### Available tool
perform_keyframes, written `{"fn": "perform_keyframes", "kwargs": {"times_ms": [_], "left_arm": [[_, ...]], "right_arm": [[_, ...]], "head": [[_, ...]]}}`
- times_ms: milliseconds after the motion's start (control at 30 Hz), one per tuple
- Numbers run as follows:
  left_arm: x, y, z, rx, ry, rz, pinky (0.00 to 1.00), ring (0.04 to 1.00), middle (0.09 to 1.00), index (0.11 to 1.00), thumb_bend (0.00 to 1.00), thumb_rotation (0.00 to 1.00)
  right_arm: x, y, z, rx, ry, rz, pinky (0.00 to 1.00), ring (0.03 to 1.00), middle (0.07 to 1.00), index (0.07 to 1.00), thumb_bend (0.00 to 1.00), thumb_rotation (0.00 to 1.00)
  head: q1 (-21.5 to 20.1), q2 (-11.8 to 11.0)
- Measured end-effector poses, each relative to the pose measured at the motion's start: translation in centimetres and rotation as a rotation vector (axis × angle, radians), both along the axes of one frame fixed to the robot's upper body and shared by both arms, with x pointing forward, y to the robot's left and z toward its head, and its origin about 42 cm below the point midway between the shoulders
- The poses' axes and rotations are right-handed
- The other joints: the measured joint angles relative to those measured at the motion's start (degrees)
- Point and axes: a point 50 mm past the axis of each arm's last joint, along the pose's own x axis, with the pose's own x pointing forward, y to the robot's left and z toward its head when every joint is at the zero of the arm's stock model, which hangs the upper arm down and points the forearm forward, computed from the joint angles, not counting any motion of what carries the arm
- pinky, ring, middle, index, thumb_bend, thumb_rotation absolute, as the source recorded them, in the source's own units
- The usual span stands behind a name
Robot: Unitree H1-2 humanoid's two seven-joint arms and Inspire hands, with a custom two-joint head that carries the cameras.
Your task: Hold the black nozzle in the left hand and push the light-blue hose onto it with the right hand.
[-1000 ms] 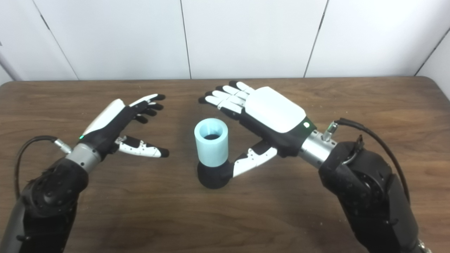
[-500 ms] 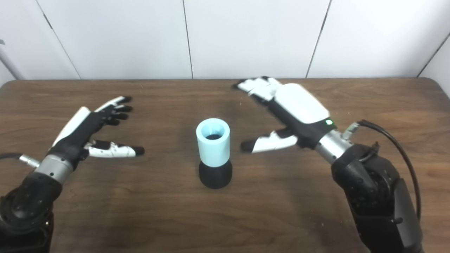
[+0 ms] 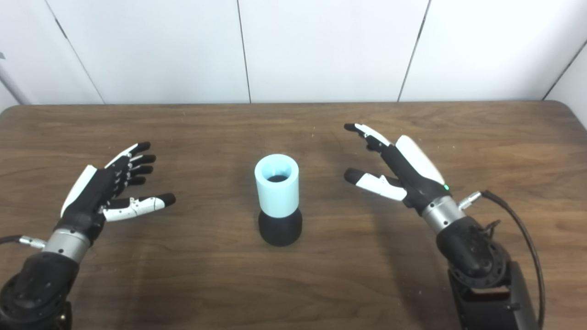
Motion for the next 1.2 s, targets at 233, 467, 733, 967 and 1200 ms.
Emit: {"fn": "perform_keyframes", "kwargs": {"times_ms": [233, 467, 733, 967, 1200], "left_arm": [[-0.4, -1.1, -2.2, -0.107, 0.007, 0.06, 0.8, 0.878, 0.911, 0.908, 0.55, 0.32], [-0.8, -1.1, -3.1, -0.147, -0.007, 0.095, 0.84, 0.909, 0.932, 0.936, 0.53, 0.52], [-0.6, -2.3, -4.1, -0.302, 0.01, 0.075, 0.92, 0.939, 0.949, 0.947, 0.42, 0.69], [-0.3, -2.9, -4.4, -0.382, -0.038, 0.037, 0.93, 0.953, 0.967, 0.959, 0.41, 0.95], [-0.2, -3.0, -4.5, -0.416, -0.08, 0.058, 0.93, 0.941, 0.954, 0.948, 0.44, 0.99]], "right_arm": [[-0.3, 0.5, -1.6, 0.273, 0.077, -0.057, 0.89, 0.944, 0.952, 0.949, 0.52, 1.0], [-0.4, 0.9, -3.2, 0.421, 0.142, -0.076, 0.94, 0.964, 0.964, 0.955, 0.54, 1.0], [-0.4, 2.1, -3.9, 0.487, 0.131, -0.155, 0.93, 0.966, 0.963, 0.947, 0.48, 1.0], [-1.0, 2.1, -4.8, 0.497, 0.134, -0.2, 0.95, 0.965, 0.969, 0.948, 0.47, 1.0], [-1.3, 2.0, -5.1, 0.515, 0.139, -0.204, 0.96, 0.97, 0.972, 0.949, 0.5, 1.0]], "head": [[-0.26, -0.26], [-0.18, -0.35], [-0.18, -0.35], [0.09, -0.7], [0.53, -0.79]]}}
